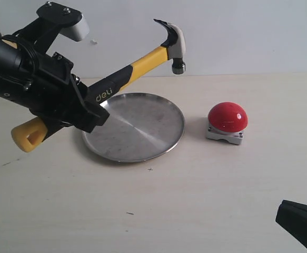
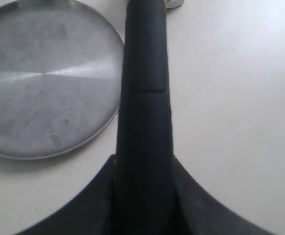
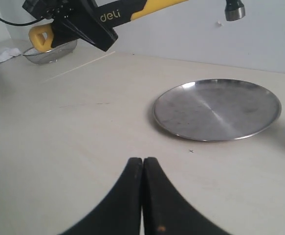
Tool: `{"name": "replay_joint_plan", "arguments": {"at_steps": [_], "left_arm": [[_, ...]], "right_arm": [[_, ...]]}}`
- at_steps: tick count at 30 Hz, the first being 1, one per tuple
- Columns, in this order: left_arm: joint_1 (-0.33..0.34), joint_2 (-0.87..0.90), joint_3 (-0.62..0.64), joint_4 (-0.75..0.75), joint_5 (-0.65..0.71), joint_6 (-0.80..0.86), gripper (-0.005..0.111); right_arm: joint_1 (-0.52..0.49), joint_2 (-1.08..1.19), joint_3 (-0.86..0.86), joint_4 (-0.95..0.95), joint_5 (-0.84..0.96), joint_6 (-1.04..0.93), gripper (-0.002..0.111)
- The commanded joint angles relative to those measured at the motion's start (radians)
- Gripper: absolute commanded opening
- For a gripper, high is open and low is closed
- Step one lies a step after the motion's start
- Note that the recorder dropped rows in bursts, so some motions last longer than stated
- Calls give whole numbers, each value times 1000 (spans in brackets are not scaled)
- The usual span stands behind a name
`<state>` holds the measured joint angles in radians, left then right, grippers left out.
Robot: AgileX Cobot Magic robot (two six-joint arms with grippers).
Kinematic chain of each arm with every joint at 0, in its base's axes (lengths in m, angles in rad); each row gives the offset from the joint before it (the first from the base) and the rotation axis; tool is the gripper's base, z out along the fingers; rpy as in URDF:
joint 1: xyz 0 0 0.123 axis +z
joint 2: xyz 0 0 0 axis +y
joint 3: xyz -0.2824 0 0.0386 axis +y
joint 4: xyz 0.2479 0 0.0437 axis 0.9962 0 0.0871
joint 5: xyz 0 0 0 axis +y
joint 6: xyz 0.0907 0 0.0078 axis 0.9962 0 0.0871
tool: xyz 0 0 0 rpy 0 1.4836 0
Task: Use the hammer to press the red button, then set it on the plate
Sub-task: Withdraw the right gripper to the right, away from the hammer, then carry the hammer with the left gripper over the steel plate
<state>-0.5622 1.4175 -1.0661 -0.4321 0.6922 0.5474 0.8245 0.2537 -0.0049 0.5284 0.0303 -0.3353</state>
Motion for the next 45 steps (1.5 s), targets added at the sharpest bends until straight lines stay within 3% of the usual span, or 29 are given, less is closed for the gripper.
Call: {"name": "replay_joint_plan", "arguments": {"at_steps": [1,3,6,17,29,34,41,45], "left_arm": [[-5,-21,-18,-51,-98,6,0],[-5,-21,-18,-55,-103,6,0],[-5,-21,-18,-63,-107,6,0],[-10,36,-16,-102,-122,6,0],[-10,41,-16,-129,-175,24,0],[-10,41,-16,-133,-177,31,0],[-14,42,-16,-187,-171,32,0],[-55,51,-16,-187,-166,32,0]], "right_arm": [[-52,-50,5,-6,14,-1,0],[-157,-157,5,-4,31,-1,0],[-237,-254,5,-4,31,-1,0],[-455,-254,5,-6,28,-1,0],[-461,-254,5,1,31,-1,0],[-461,-254,5,412,25,-1,0],[-461,-254,5,431,27,-1,0],[-461,-254,5,431,28,-1,0]]}}
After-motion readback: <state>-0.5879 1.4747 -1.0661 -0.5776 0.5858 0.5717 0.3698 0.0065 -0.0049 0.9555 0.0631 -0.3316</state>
